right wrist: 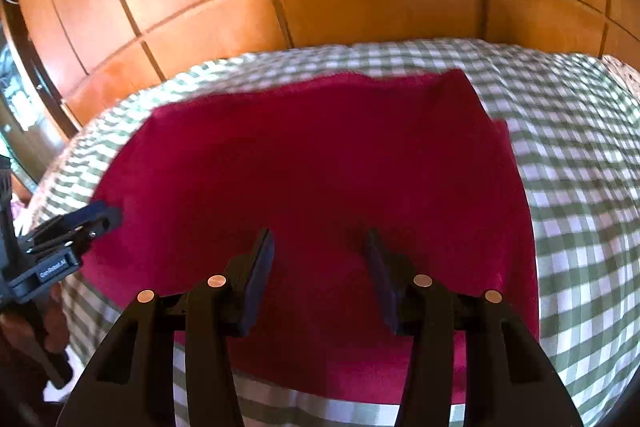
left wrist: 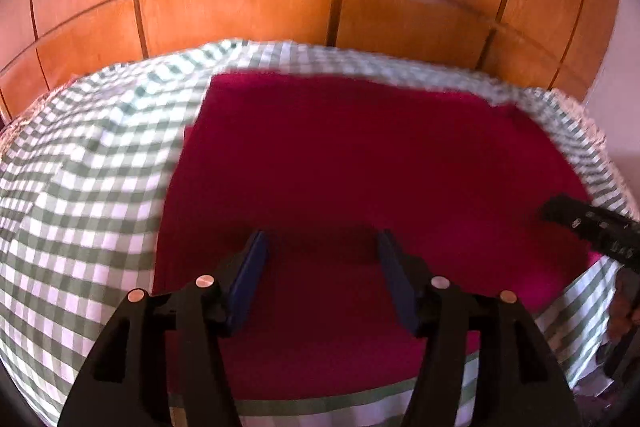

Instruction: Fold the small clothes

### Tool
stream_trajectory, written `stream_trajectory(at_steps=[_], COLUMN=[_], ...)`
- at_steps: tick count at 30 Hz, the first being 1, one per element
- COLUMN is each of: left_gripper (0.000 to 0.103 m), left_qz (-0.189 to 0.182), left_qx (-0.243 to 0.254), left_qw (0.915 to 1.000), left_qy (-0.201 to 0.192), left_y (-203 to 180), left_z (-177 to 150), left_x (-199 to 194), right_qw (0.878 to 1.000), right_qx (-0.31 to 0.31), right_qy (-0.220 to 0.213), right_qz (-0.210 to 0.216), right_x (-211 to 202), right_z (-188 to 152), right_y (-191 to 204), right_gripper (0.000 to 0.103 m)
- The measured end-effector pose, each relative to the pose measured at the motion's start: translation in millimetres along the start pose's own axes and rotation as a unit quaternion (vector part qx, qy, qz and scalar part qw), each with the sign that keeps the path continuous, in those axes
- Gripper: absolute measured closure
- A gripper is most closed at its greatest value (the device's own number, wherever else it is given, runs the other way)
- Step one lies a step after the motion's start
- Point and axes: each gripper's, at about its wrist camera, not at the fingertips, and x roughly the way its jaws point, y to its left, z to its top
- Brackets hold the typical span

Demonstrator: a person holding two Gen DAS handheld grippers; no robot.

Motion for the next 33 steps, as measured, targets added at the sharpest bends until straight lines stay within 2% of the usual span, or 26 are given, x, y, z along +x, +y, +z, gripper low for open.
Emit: stream_trajectory(at_steps=[1, 6, 12, 15, 17, 26, 30, 32, 33], left_gripper=[0.044, 0.041, 0.037, 0.037, 0.037, 0.037, 0.037, 0.037, 0.037], left_qz=[0.003, 0.015, 0.009, 0.015, 0.014, 0.021, 0.022, 0.021, 0.019], left_qx=[-0.003, -0.041, -0.080, -0.068, -0.063, -0.042, -0.028, -0.022, -0.018], left_qw=[1.0000, 0.9990, 0.9967, 0.9974, 0.9978, 0.9986, 0.9990, 0.9993, 0.9994], left_qy=[0.002, -0.006, -0.017, -0.019, -0.018, -0.025, -0.026, -0.024, -0.022], left_y=[1, -3, -5, -11, -14, -29, -38, -43, -46], left_z=[-2, 0, -4, -4, -6, -12, -13, -12, -12], left_x=[2, -18, -39, -40, -40, -51, -52, -49, -47], right_qw=[1.000, 1.000, 0.997, 0.994, 0.991, 0.987, 0.985, 0.986, 0.987], right_qx=[0.000, 0.029, 0.072, 0.103, 0.129, 0.159, 0.171, 0.166, 0.162], right_qy=[0.000, -0.003, -0.016, -0.017, -0.017, -0.011, -0.001, 0.007, 0.008], right_qz=[-0.007, 0.002, -0.012, -0.025, -0.011, -0.007, -0.004, -0.009, -0.019], right_x=[1, -10, -39, -49, -54, -56, -53, -50, -51], right_z=[-2, 1, -12, -19, -24, -31, -39, -42, -43], right_y=[-2, -9, -32, -52, -66, -79, -85, -85, -86], right_gripper=[0.061, 0.061, 0.053, 0.051, 0.051, 0.051, 0.047, 0.062, 0.083])
